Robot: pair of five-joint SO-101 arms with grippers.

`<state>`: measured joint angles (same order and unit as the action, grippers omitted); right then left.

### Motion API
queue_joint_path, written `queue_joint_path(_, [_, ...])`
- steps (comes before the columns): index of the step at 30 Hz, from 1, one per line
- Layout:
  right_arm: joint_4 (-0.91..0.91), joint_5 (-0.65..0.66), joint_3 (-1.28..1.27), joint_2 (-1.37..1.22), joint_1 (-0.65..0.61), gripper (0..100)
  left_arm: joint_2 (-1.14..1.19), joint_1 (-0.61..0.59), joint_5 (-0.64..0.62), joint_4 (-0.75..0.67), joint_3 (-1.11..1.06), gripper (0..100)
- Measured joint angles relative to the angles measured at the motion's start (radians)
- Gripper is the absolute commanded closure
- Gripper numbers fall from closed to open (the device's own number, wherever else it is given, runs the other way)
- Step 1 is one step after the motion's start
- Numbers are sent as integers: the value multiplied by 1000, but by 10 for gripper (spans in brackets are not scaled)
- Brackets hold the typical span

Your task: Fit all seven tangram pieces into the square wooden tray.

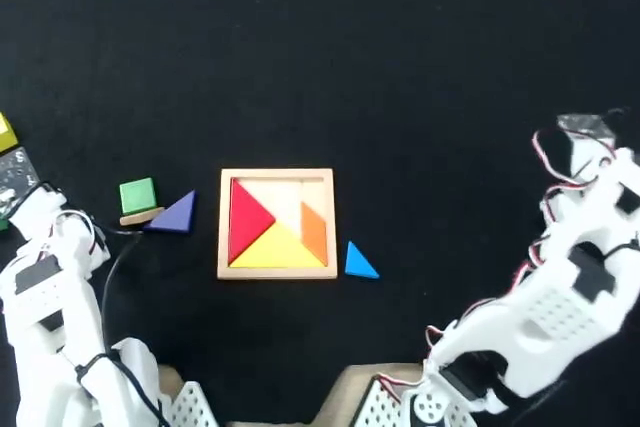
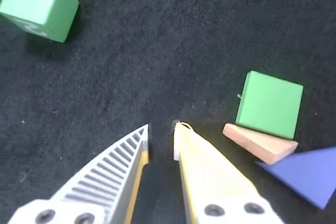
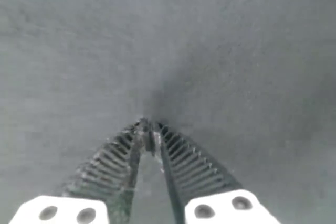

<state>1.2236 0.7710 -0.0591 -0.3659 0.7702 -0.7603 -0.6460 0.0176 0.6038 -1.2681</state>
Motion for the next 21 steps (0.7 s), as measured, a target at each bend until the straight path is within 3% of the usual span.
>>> queue_joint_path(5, [141, -112, 0, 186, -160, 988, -92, 0, 54, 138, 57, 902])
queue_joint_path(10, [153, -245, -34, 285, -342, 988, -259, 0, 66, 184, 21, 902])
queue_joint_path(15, [-52, -270, -226, 270, -479, 988, -420, 23, 66, 144, -152, 901])
queue_joint_path(21, [-288, -235, -333, 166, -525, 988, -586, 21, 66, 147, -235, 899])
